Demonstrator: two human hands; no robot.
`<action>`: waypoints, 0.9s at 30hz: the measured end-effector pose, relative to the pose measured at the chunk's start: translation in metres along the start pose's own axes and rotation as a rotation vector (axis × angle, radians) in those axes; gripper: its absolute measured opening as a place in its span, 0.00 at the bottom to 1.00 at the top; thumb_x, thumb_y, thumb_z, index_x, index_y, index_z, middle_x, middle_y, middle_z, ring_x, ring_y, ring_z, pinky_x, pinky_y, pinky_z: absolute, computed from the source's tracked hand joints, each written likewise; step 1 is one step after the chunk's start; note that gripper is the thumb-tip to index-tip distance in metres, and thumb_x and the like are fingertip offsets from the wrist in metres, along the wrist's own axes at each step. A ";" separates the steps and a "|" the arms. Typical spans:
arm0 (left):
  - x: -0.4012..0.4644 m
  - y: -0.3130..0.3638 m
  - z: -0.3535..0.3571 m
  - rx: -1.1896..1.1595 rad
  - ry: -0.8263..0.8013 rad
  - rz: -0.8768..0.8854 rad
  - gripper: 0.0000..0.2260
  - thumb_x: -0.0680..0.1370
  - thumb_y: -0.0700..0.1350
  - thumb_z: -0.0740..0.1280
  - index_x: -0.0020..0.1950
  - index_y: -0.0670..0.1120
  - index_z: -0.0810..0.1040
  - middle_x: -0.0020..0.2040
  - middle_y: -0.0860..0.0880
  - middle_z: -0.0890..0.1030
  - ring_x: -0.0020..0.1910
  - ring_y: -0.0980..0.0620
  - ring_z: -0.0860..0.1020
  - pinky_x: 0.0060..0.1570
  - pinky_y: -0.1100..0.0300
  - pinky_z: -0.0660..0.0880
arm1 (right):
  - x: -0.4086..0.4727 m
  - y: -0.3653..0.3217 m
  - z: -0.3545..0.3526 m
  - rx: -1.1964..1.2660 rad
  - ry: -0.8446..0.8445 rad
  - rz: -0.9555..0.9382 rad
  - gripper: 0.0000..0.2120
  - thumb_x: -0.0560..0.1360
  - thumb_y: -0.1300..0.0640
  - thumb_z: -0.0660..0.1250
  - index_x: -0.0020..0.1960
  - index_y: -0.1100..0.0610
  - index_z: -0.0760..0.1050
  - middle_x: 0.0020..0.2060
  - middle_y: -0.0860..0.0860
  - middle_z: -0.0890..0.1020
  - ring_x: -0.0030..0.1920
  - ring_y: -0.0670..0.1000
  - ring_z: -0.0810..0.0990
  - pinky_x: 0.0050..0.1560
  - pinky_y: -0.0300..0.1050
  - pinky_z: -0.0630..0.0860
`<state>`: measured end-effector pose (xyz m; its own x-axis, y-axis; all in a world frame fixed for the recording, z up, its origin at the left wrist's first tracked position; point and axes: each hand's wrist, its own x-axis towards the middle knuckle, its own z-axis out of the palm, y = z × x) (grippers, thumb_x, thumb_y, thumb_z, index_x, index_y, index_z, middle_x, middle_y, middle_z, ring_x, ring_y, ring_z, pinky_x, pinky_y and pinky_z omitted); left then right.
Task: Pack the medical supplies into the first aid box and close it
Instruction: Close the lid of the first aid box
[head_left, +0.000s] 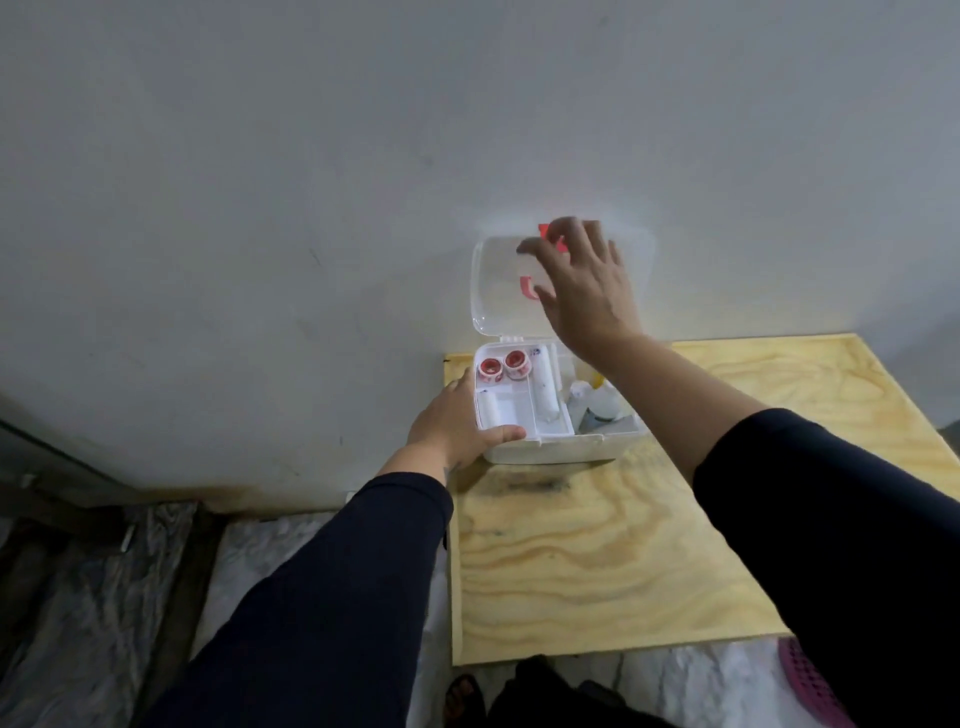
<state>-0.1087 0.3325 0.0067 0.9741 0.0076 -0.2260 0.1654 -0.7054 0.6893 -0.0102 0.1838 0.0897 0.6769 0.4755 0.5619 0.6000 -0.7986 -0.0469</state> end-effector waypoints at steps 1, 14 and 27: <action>-0.001 -0.001 0.001 0.002 -0.002 0.002 0.42 0.67 0.61 0.74 0.74 0.51 0.58 0.68 0.49 0.73 0.64 0.47 0.73 0.61 0.47 0.73 | 0.005 0.006 -0.003 -0.029 0.000 0.057 0.25 0.67 0.60 0.72 0.63 0.54 0.71 0.58 0.58 0.74 0.59 0.60 0.72 0.54 0.53 0.72; -0.005 -0.002 0.012 -0.164 0.084 -0.039 0.33 0.70 0.61 0.70 0.71 0.53 0.65 0.64 0.52 0.76 0.60 0.50 0.75 0.55 0.57 0.71 | 0.001 0.030 -0.007 -0.090 -0.040 0.205 0.17 0.77 0.62 0.62 0.64 0.52 0.74 0.56 0.54 0.78 0.56 0.60 0.73 0.53 0.53 0.70; -0.008 0.034 0.006 -0.486 0.213 -0.439 0.46 0.69 0.75 0.38 0.61 0.43 0.77 0.52 0.46 0.80 0.46 0.48 0.77 0.51 0.54 0.69 | -0.138 0.009 -0.015 -0.074 0.064 0.022 0.17 0.73 0.55 0.66 0.62 0.50 0.77 0.60 0.53 0.80 0.59 0.58 0.78 0.58 0.54 0.72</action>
<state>-0.1121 0.3044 0.0282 0.8019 0.3939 -0.4493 0.5538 -0.2076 0.8064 -0.1042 0.1061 0.0240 0.6597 0.4350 0.6129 0.5504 -0.8349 0.0002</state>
